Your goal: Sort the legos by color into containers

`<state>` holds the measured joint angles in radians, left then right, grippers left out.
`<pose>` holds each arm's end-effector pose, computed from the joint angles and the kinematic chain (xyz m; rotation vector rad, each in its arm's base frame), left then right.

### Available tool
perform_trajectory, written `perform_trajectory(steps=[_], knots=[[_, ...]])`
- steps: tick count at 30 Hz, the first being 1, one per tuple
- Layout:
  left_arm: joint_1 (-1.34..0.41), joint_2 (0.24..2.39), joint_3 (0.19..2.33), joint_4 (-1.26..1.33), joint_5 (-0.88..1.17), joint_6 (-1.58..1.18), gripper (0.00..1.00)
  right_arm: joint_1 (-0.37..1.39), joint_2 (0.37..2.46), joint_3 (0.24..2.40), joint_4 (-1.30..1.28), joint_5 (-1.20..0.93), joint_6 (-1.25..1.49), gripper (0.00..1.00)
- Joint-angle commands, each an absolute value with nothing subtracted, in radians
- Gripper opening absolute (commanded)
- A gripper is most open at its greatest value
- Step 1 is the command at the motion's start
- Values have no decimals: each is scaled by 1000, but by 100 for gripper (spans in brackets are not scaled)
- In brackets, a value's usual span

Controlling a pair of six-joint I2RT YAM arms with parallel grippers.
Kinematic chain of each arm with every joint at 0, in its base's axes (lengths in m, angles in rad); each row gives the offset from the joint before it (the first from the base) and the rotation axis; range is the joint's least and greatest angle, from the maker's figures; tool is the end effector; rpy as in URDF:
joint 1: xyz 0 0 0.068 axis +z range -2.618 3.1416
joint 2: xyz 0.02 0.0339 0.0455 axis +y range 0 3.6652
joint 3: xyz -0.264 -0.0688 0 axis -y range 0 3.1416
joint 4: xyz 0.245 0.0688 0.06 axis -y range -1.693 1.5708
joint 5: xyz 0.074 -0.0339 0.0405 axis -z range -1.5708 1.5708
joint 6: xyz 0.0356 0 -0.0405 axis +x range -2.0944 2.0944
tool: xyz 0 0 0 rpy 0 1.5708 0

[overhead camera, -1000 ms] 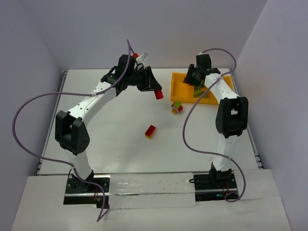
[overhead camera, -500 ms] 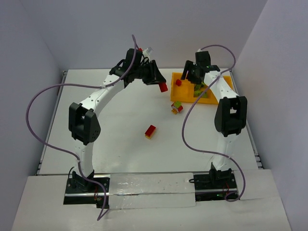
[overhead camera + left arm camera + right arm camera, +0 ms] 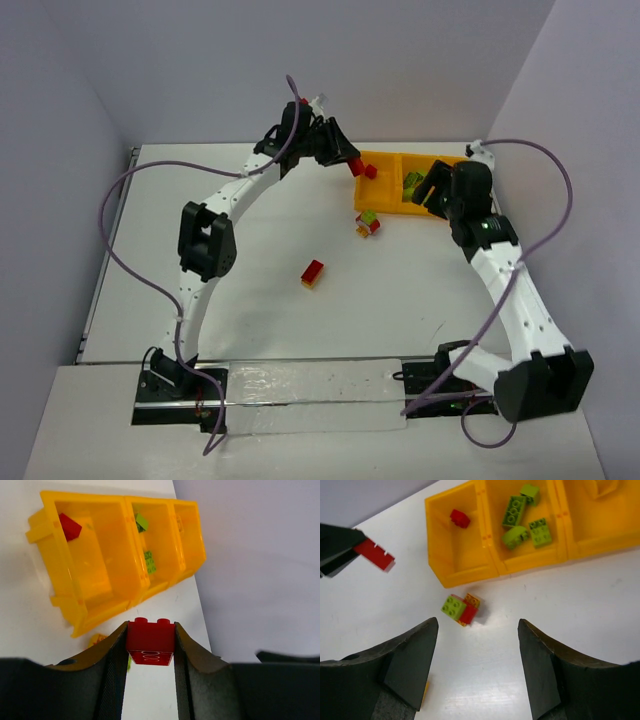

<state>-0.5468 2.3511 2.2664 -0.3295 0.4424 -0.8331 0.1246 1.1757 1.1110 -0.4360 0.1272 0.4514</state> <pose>0.4637 -0.3001 0.2975 0.0057 2.1981 -1.2808 0.2612 0.0282 0.3487 0.4145 2.0328 0.2224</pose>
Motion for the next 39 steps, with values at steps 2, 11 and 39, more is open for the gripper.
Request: perform_trajectory(steps=[2,11,39], knots=[[-551,2450,2317,-1,447,-895,0,128,959,973,-455,186,476,73],[-563,2620,2401,254,358,-992,0,129,792,905,-522,157,474,73],[-572,2422,2339,195,306,-863,98,130,866,925,-523,63,340,73]])
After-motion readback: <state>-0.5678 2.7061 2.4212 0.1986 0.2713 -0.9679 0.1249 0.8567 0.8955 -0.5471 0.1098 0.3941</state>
